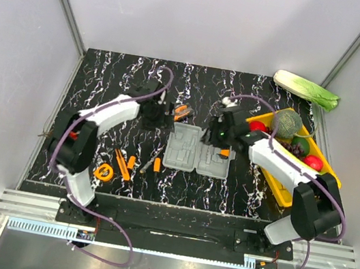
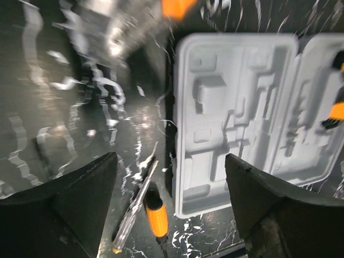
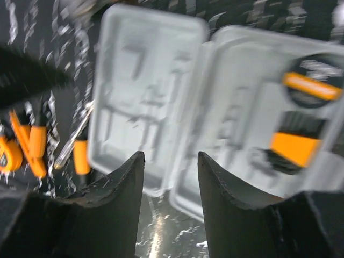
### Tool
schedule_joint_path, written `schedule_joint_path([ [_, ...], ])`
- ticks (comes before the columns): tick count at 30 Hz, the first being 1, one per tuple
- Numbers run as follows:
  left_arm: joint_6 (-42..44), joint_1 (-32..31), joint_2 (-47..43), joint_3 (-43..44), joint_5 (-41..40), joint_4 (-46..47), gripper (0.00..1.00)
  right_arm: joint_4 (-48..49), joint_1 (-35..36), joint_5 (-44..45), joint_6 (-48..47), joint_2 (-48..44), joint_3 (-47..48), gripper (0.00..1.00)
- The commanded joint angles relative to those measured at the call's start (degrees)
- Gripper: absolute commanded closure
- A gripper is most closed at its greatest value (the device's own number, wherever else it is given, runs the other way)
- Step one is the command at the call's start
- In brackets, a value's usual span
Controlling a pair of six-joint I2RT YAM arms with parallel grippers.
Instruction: Pack the tool kit
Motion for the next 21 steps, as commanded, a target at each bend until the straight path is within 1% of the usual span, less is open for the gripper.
schedule_joint_path([
  [1, 0.1, 3.2, -14.1, 1.5, -11.9, 0.2, 0.11, 3.7, 9.6, 2.0, 1.1, 0.4, 2.1, 0.50],
  [3, 0.2, 4.0, -19.9, 1.8, -18.0, -0.8, 0.01, 4.3, 13.8, 4.0, 0.8, 2.1, 3.2, 0.49],
  [4, 0.0, 4.4, -22.5, 2.2, -20.6, -1.5, 0.01, 4.5, 15.6, 4.1, 0.5, 2.9, 4.0, 0.49],
  [5, 0.2, 4.7, -26.2, 2.4, -22.8, -2.0, 0.01, 4.4, 17.6, 6.2, 0.3, 4.4, 5.5, 0.48],
  [8, 1.0, 5.1, -33.6, 2.5, -27.3, -2.6, 0.01, 3.3, 23.4, 8.0, -0.6, 8.1, 9.4, 0.45],
  [11, 2.0, 5.1, -40.0, 1.6, -28.9, -3.4, 0.01, 1.3, 28.4, 10.7, 0.5, 12.4, 13.2, 0.40],
  [15, 1.8, 5.2, -47.0, -0.3, -28.1, -5.9, 0.01, -1.5, 33.0, 13.6, 4.0, 17.8, 17.4, 0.39],
  [16, 1.8, 5.1, -48.8, -1.1, -28.0, -6.4, 0.01, -2.6, 33.9, 15.4, 4.9, 19.1, 18.4, 0.38],
  [18, 1.4, 5.2, -51.6, -2.5, -28.2, -7.5, 0.01, -5.3, 35.5, 16.9, 6.4, 21.4, 20.6, 0.39],
  [21, 0.6, 5.2, -54.6, -3.6, -27.3, -9.4, 0.01, -10.2, 36.7, 20.1, 8.7, 24.0, 24.2, 0.44],
])
